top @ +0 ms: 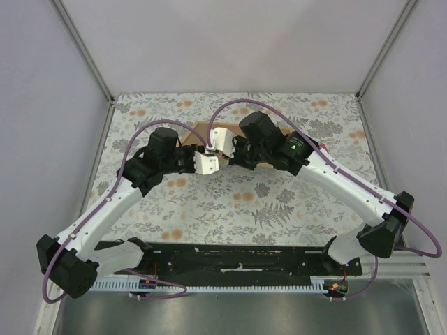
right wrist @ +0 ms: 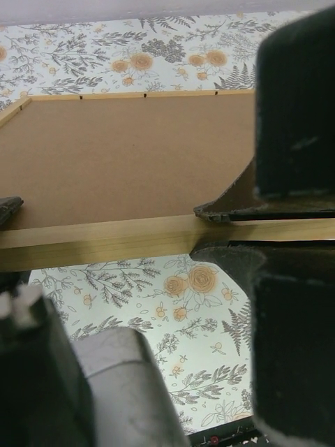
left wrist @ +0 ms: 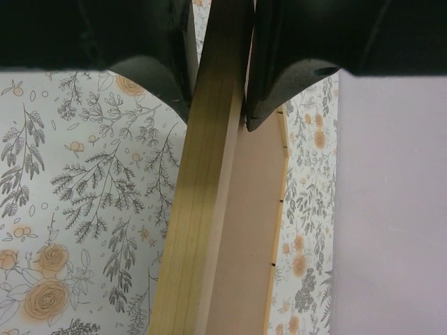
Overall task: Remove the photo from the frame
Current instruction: Turn over the photo frame at the center of the board.
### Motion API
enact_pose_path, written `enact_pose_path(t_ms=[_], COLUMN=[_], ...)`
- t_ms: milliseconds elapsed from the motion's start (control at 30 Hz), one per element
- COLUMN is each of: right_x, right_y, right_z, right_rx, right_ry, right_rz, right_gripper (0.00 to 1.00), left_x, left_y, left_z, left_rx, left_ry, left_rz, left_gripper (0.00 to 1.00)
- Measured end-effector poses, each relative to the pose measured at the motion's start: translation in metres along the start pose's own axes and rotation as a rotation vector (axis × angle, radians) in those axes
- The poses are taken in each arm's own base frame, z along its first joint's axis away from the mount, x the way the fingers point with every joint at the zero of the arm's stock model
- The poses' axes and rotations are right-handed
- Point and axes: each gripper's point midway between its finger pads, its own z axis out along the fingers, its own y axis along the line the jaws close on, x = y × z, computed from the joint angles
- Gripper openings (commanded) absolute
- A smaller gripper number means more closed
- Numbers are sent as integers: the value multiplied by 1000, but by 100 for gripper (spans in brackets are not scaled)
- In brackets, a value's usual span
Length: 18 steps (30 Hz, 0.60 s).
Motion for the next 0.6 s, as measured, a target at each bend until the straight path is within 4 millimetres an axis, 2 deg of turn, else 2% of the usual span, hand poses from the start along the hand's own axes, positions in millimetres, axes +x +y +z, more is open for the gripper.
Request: enact_pose_path(t_ms=[33, 133, 233, 300, 400, 600], right_x=[1, 3, 4, 5, 6, 26], right_y=[0, -4, -8, -10, -12, -11], right_z=[0, -3, -6, -9, -19, -42], right_rx=[-1, 8, 18, 30, 63, 116], right_ry=[2, 5, 3, 3, -10, -10], right_rz=[0, -18, -18, -13, -25, -124], right_gripper=[8, 25, 55, 71, 82, 88], left_x=[0, -2, -4, -3, 3, 4], left_y=[1, 1, 6, 5, 4, 6], left_z=[1, 5, 7, 10, 16, 17], left_rx=[-7, -7, -22, -17, -10, -20], left_ry=[0, 0, -3, 5, 34, 45], left_rz=[2, 14, 14, 10, 8, 11], left_gripper=[26, 22, 21, 20, 18, 18])
